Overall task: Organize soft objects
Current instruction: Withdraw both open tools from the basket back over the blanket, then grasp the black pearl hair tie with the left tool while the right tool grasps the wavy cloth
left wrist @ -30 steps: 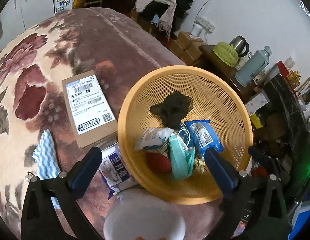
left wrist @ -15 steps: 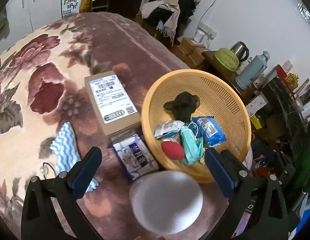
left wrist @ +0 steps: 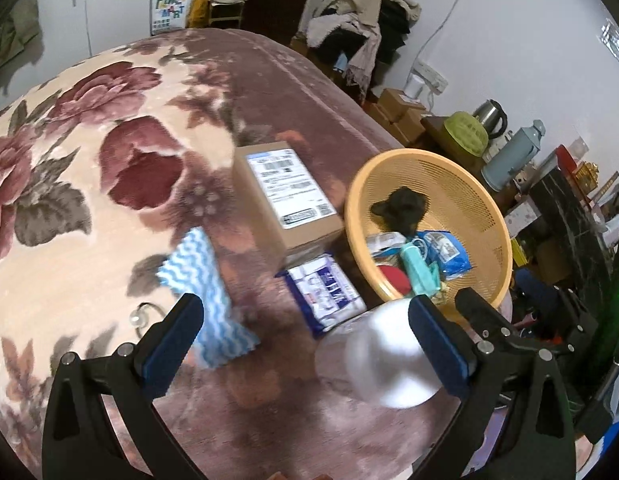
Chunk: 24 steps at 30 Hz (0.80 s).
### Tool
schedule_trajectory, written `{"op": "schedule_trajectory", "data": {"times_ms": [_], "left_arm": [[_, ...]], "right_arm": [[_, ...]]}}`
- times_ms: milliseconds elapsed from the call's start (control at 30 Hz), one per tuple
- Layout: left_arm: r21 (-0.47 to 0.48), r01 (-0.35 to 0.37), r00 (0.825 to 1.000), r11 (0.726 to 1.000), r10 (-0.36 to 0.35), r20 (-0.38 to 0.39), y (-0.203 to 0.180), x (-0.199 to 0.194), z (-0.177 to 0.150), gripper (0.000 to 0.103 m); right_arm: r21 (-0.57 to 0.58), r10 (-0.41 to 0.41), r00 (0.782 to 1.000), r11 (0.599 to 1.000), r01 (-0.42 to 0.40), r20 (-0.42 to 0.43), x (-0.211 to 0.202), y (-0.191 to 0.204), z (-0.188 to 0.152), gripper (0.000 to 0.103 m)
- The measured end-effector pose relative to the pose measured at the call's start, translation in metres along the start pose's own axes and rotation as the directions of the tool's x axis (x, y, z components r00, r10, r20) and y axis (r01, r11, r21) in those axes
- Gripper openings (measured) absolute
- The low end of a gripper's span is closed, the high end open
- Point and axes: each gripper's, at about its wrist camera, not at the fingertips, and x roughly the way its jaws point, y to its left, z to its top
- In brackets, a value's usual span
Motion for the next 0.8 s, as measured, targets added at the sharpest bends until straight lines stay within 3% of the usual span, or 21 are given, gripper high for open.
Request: {"op": "schedule_trajectory", "data": {"times_ms": [533, 800], "left_arm": [[-0.089, -0.028, 0.999, 0.996, 0.031, 0.027, 0.082, -0.039, -0.029, 0.102], [-0.134, -0.068, 0.998, 0.989, 0.069, 0.005, 0.131, -0.04, -0.055, 0.102]], "right_arm": [[-0.102, 0.039, 0.999, 0.994, -0.037, 0.014, -0.012, 0.075, -0.004, 0.103], [-0.166, 0.065, 0.998, 0.984, -0.065, -0.006, -0.007, 0.121, -0.016, 0.103]]}}
